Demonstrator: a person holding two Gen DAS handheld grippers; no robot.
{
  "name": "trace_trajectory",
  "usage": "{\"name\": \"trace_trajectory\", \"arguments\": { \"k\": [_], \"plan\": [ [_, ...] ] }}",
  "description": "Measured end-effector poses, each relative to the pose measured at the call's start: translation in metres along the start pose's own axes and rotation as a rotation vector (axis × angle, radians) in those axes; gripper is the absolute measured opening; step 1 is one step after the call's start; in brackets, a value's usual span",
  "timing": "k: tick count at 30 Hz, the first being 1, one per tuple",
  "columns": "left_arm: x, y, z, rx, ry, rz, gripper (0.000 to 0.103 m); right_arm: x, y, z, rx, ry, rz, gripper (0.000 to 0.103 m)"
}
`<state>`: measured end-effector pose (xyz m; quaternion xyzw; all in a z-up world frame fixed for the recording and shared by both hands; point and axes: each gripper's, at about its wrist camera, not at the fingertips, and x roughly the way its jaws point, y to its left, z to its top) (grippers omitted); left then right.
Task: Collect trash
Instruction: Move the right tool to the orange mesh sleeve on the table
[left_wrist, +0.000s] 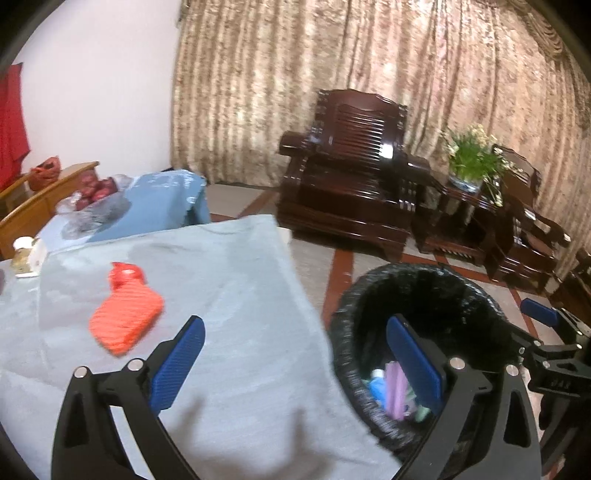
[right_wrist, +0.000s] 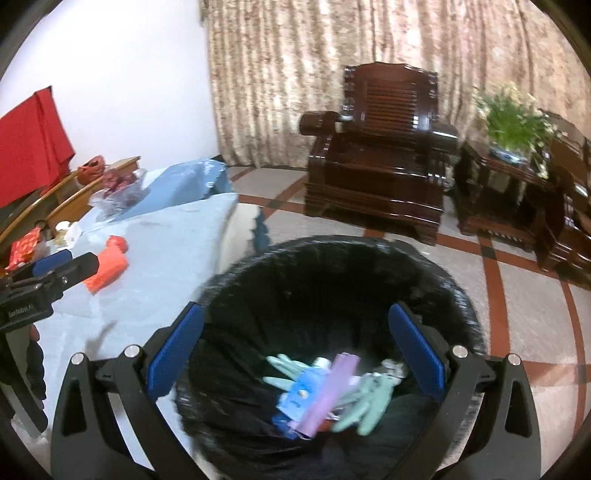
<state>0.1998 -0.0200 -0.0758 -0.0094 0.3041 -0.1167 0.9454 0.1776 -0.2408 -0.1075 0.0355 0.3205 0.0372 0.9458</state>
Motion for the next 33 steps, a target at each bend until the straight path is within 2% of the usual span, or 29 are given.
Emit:
{"name": "trace_trajectory", "arguments": {
  "k": [19, 26, 33],
  "plan": [
    [-0.045, 0.153, -0.026, -0.126, -0.033, 0.242, 0.097, 0.041, 0.138, 0.017, -0.115, -0.004, 0.163, 0.098],
    [-0.036, 0.201, -0.039, -0.147, -0.014, 0.317, 0.097, 0.079, 0.199, 0.022, -0.148, 0.025, 0.186, 0.098],
    [-0.021, 0.248, -0.054, -0.207, 0.008, 0.356, 0.097, 0.133, 0.260, 0.028, -0.176, 0.066, 0.222, 0.098]
  ]
}}
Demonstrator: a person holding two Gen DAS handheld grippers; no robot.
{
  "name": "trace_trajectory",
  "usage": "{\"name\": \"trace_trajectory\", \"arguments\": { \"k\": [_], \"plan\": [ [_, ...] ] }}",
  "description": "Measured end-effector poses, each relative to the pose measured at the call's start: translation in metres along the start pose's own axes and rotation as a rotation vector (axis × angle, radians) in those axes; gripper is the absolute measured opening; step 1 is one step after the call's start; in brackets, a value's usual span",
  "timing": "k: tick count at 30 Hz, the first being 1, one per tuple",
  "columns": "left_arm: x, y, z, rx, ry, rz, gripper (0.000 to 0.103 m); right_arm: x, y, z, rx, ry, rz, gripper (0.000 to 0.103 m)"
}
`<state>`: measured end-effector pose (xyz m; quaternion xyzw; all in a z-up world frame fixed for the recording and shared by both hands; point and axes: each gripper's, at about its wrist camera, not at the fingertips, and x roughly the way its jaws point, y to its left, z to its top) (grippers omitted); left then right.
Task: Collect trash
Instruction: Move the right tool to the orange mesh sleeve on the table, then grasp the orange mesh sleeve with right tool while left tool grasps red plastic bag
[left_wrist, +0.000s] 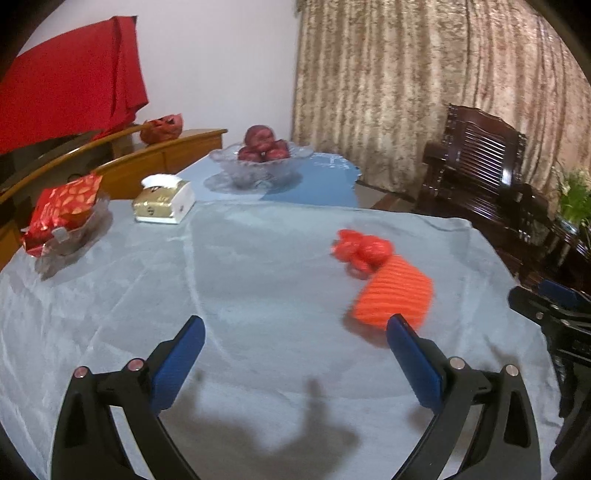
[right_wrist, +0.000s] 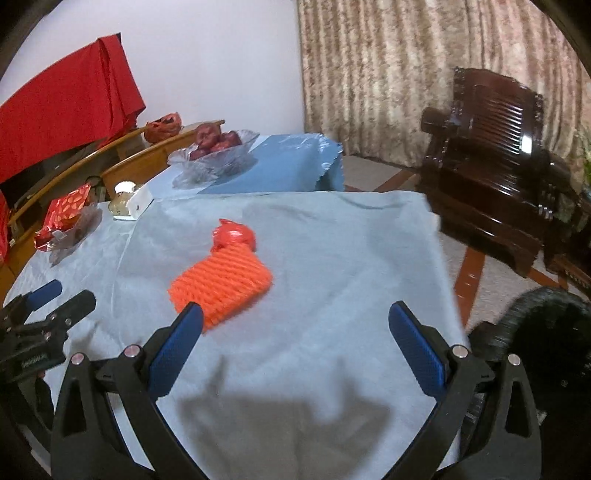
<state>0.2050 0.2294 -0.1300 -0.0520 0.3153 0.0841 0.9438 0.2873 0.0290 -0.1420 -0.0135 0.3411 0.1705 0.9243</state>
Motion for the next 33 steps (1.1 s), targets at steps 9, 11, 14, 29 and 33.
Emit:
{"name": "trace_trajectory", "arguments": {
  "k": [9, 11, 14, 29, 33],
  "plan": [
    [0.026, 0.038, 0.004, -0.033, 0.029, 0.045, 0.097, 0.076, 0.035, 0.012, 0.002, 0.071, 0.006, 0.097],
    [0.031, 0.041, 0.005, -0.030, 0.032, 0.049, 0.097, 0.087, 0.039, 0.012, -0.004, 0.085, 0.001, 0.097],
    [0.035, 0.043, 0.008, -0.032, 0.031, 0.046, 0.097, 0.103, 0.040, 0.010, 0.005, 0.118, -0.002, 0.097],
    [0.051, 0.034, 0.011, -0.038, 0.050, 0.036, 0.097, 0.110, 0.053, 0.014, -0.001, 0.189, 0.266, 0.023],
    [0.055, 0.024, 0.015, -0.029, 0.051, 0.017, 0.097, 0.089, 0.042, 0.020, -0.003, 0.147, 0.282, 0.019]
  ]
}}
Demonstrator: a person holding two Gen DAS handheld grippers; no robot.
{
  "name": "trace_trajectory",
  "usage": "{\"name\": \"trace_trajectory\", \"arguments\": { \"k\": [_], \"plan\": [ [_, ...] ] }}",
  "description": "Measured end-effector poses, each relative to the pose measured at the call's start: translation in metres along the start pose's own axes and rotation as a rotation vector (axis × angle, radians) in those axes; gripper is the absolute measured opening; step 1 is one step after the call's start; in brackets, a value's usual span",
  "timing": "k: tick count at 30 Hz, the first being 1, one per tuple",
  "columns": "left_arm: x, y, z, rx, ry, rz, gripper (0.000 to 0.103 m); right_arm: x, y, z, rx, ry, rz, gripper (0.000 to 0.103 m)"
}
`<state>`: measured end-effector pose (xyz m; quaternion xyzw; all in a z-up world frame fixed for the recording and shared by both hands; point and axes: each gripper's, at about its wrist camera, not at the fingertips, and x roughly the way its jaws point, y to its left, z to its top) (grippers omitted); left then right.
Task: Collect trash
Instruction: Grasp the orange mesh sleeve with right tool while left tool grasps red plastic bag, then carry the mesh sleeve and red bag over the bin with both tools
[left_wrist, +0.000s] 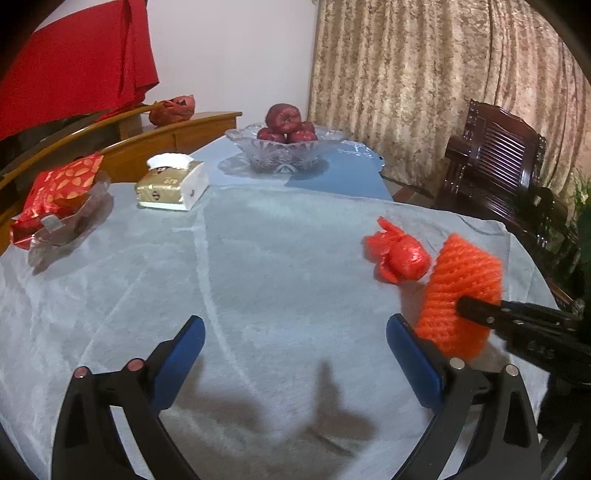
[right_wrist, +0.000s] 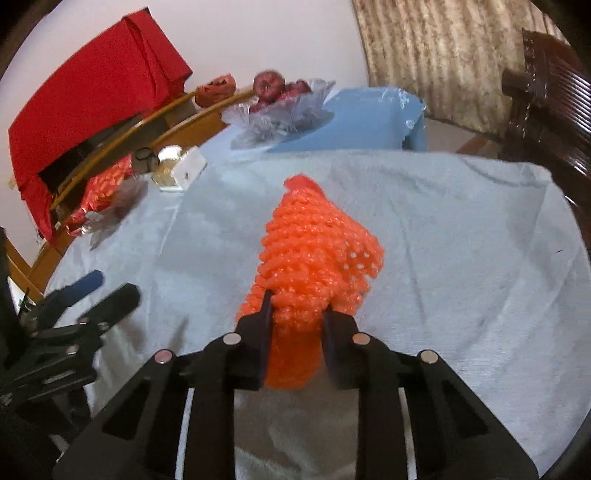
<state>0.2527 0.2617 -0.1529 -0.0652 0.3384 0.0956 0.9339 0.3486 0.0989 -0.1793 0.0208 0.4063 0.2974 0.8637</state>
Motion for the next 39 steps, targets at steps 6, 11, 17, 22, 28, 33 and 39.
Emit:
{"name": "trace_trajectory", "arguments": {
  "k": [6, 11, 17, 22, 28, 33, 39],
  "plan": [
    [0.014, -0.029, 0.011, 0.028, -0.001, -0.040, 0.097, -0.028, -0.034, 0.013, 0.023, -0.046, -0.061, 0.019],
    [0.036, -0.060, 0.027, 0.050, -0.006, -0.065, 0.096, -0.036, -0.070, 0.028, 0.024, -0.065, -0.137, 0.019],
    [0.075, -0.095, 0.046, 0.084, 0.007, -0.069, 0.096, -0.038, -0.100, 0.037, 0.027, -0.073, -0.182, 0.019],
    [0.106, -0.111, 0.053, 0.079, 0.045, -0.051, 0.095, -0.038, -0.115, 0.030, 0.060, -0.066, -0.179, 0.019],
    [0.134, -0.120, 0.047, 0.067, 0.156, -0.101, 0.045, -0.039, -0.118, 0.023, 0.097, -0.065, -0.162, 0.020],
    [0.112, -0.120, 0.047, 0.044, 0.102, -0.111, 0.039, -0.049, -0.116, 0.020, 0.105, -0.077, -0.163, 0.019],
    [0.052, -0.129, 0.052, 0.068, 0.011, -0.130, 0.039, -0.074, -0.106, 0.023, 0.095, -0.110, -0.175, 0.019]
  ]
}}
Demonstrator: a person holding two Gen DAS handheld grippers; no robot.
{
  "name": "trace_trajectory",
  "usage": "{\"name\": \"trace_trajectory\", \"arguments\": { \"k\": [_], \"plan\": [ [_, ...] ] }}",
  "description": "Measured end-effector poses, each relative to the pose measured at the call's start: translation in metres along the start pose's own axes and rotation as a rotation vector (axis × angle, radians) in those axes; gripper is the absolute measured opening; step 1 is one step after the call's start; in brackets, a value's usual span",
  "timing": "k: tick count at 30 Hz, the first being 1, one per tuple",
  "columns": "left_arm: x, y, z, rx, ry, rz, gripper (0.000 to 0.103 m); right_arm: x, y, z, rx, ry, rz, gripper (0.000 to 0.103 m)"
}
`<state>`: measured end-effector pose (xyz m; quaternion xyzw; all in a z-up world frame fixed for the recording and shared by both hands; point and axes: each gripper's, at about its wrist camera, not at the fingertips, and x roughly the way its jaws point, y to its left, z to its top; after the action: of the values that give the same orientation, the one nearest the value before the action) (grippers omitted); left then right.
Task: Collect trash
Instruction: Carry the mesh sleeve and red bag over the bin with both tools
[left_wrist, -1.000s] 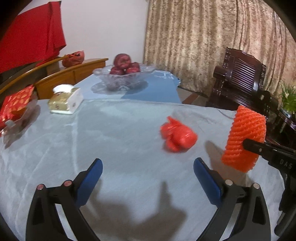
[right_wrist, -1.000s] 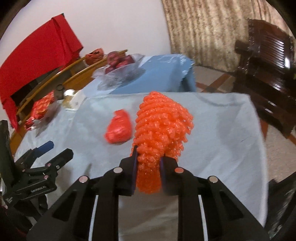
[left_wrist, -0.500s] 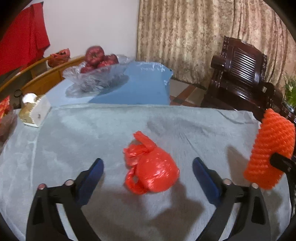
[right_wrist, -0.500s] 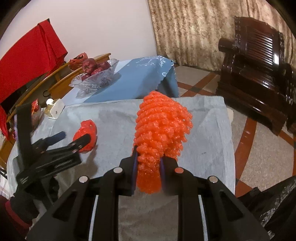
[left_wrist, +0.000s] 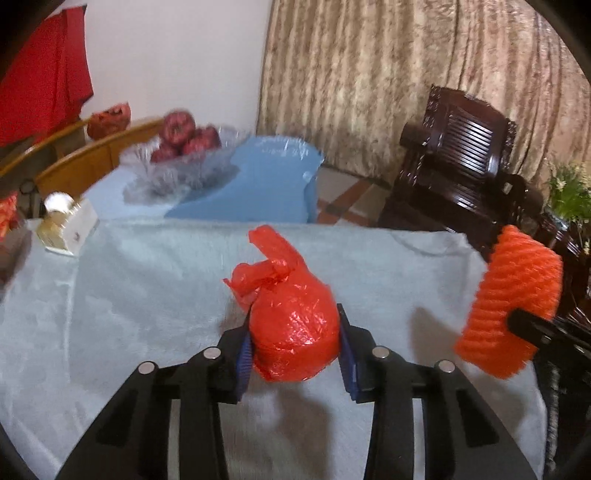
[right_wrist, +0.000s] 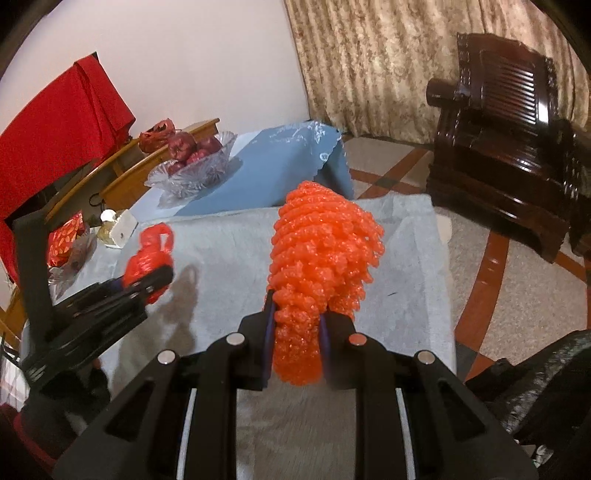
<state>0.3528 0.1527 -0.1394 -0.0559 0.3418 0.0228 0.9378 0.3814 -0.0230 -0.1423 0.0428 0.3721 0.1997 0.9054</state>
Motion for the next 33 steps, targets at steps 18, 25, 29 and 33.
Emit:
{"name": "trace_trajectory", "arguments": {
  "k": [18, 25, 29, 33],
  "plan": [
    [-0.146, -0.036, -0.014, 0.011, -0.104, -0.072, 0.039, -0.130, 0.030, -0.018, -0.093, -0.095, -0.040, 0.020],
    [-0.181, -0.060, -0.029, 0.042, -0.121, -0.114, 0.039, -0.178, 0.027, -0.033, -0.098, -0.121, -0.054, 0.020],
    [-0.197, -0.077, -0.039, 0.063, -0.125, -0.140, 0.039, -0.206, 0.020, -0.047, -0.099, -0.137, -0.078, 0.020],
    [-0.212, -0.100, -0.052, 0.086, -0.131, -0.169, 0.039, -0.229, 0.011, -0.064, -0.100, -0.142, -0.113, 0.020]
  ]
}}
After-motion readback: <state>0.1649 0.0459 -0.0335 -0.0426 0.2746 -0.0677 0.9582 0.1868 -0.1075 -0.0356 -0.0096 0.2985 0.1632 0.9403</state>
